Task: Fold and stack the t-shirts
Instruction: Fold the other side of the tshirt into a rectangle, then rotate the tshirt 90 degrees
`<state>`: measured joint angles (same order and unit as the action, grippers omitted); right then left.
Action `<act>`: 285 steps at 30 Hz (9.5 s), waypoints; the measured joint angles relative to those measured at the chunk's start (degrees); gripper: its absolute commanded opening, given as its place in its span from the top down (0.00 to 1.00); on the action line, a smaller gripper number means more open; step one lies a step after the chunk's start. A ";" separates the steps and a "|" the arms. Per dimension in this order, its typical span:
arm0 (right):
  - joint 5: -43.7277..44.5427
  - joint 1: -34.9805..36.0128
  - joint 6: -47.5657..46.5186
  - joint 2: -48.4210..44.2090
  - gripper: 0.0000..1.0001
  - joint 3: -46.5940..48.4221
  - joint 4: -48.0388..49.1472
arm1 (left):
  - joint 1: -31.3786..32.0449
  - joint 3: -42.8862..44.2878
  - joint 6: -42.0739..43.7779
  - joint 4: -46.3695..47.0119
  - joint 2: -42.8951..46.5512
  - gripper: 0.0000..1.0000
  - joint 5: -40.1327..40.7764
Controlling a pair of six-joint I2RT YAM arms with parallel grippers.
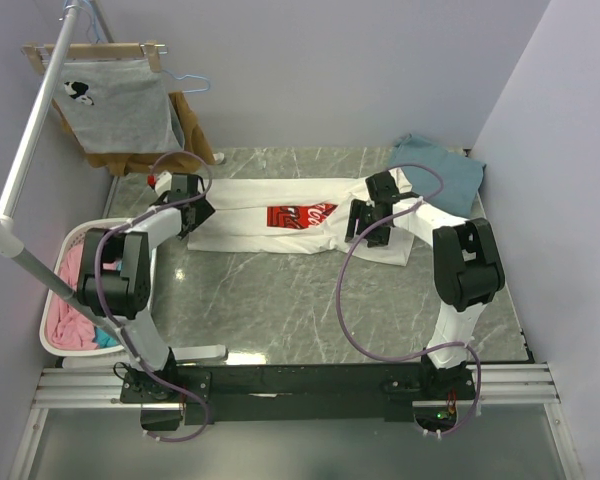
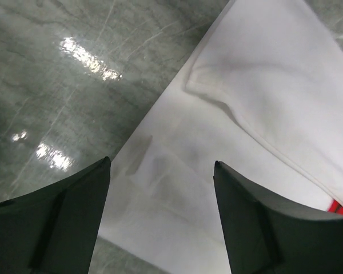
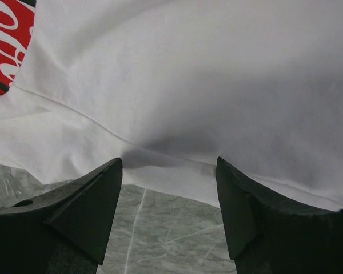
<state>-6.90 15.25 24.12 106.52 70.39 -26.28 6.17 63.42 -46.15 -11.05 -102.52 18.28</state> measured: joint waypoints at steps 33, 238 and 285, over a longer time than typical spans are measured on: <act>-0.20 0.00 0.02 0.00 0.27 -0.61 0.15 | 3.43 -6.80 -0.04 2.36 3.23 0.21 -8.44; 7.15 0.13 -8.00 28.83 0.22 45.44 -25.97 | 17.59 -9.97 8.04 3.17 4.52 0.22 -8.87; 14.45 0.00 -3.76 -17.05 0.12 -4.90 -2.45 | 29.73 51.69 27.39 -6.80 -33.62 0.15 -37.33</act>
<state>7.55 15.25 20.36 89.47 65.49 -28.73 35.90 115.11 -18.76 -17.85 -136.14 -19.05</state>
